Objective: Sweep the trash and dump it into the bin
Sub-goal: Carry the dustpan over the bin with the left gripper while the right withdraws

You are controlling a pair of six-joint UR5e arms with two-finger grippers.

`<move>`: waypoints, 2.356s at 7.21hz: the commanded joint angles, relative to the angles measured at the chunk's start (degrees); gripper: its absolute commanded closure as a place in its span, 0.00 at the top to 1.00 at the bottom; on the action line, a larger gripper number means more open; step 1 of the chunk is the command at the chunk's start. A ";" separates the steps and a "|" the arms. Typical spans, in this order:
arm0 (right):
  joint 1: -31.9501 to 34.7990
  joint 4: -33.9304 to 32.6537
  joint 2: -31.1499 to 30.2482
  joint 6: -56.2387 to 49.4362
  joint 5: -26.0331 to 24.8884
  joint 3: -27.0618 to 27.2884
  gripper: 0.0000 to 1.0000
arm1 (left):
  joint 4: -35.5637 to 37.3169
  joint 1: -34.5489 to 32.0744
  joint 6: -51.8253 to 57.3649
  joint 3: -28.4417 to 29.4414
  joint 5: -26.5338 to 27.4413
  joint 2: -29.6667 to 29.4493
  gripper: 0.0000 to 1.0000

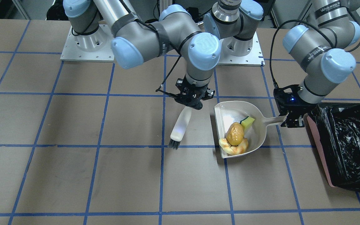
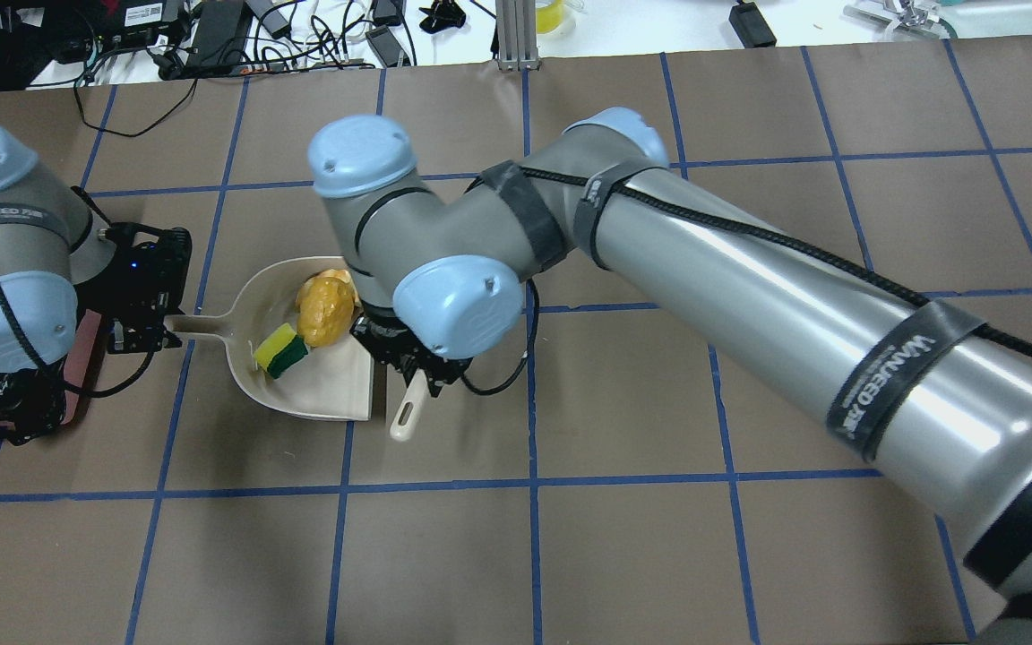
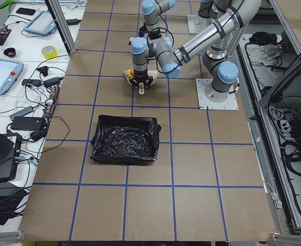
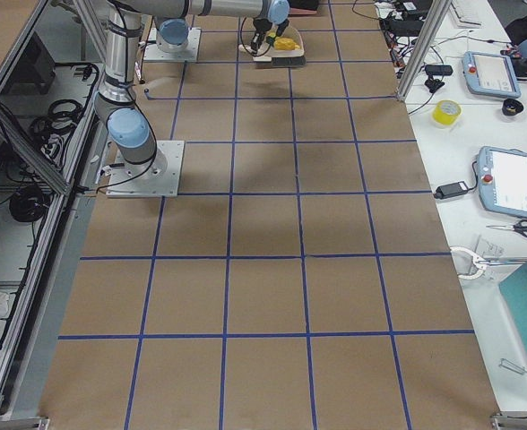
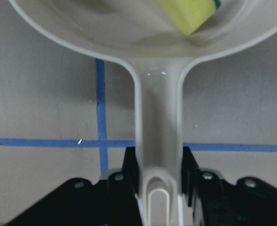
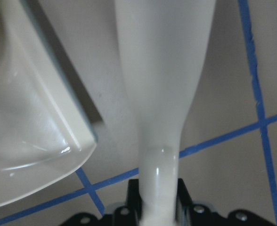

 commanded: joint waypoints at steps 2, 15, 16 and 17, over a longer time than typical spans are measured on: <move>-17.97 7.39 -5.90 -20.94 -0.33 0.89 0.00 | -13.93 9.44 11.70 12.60 -1.80 -0.46 0.00; -49.32 7.16 1.82 -67.90 -14.90 2.56 0.00 | -15.10 30.29 40.44 47.81 0.21 -18.83 0.00; -49.32 6.37 3.48 -68.09 -15.79 2.21 0.00 | -10.70 30.21 40.82 47.73 2.65 -19.53 0.00; -49.32 5.49 3.85 -67.92 -17.10 2.30 0.00 | -8.22 29.42 40.22 46.94 5.98 -19.80 0.00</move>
